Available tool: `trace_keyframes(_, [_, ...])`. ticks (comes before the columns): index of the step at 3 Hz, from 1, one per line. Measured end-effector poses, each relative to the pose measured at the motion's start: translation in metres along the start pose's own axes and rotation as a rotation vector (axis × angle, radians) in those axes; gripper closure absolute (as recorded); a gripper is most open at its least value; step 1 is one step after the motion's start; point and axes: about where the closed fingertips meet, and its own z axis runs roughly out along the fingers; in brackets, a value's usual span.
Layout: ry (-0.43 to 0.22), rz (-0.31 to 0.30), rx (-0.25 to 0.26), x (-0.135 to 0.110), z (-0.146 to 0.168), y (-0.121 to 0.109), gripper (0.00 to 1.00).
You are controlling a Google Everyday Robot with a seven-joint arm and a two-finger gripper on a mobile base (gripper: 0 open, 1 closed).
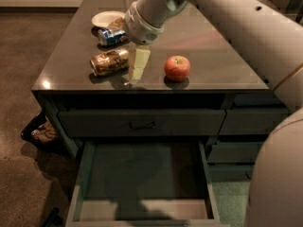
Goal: Place orange can into middle drawer
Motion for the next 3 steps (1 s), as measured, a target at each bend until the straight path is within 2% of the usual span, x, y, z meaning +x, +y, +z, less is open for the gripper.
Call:
trace_keyframes(1, [0.006,-0.065,-0.008,-0.01,0.026,-0.023,0.0])
trace_keyframes(2, [0.006,-0.065,-0.008,-0.01,0.026,-0.023,0.0])
trace_keyframes(3, [-0.007,-0.09,-0.048,-0.011,0.041,-0.034,0.0])
